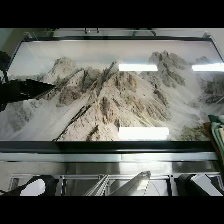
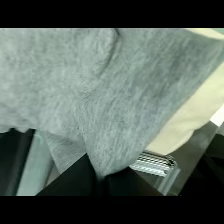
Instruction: Fold the shirts.
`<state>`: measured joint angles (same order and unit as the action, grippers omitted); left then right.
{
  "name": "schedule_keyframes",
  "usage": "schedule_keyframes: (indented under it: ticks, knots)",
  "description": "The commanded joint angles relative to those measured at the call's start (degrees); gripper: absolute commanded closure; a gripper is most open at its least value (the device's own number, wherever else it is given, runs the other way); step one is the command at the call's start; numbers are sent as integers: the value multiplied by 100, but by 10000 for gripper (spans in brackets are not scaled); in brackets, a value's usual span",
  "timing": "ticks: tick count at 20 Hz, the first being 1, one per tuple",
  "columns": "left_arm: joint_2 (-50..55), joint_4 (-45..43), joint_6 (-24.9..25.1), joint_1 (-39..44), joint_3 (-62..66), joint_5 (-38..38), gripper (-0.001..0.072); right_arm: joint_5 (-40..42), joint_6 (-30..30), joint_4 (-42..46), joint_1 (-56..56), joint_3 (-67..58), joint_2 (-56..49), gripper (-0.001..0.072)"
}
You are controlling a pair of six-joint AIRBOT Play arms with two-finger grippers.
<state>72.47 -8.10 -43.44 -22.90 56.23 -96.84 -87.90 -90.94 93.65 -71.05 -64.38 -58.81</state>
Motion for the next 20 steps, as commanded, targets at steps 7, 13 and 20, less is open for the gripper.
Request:
schedule_keyframes:
  ticks: [7, 13, 20]
  knots:
    - [2, 2, -4, 291, 0, 256, 707, 704, -599, 2059, -79, 1495, -136, 585]
    - [2, 11, -9, 293, -2, 254, 707, 496, -699, 1967, -109, 1471, -297, 8]
    - [2, 59, -7, 286, 0, 254, 707, -612, -1259, 466, 361, 422, -299, 142]
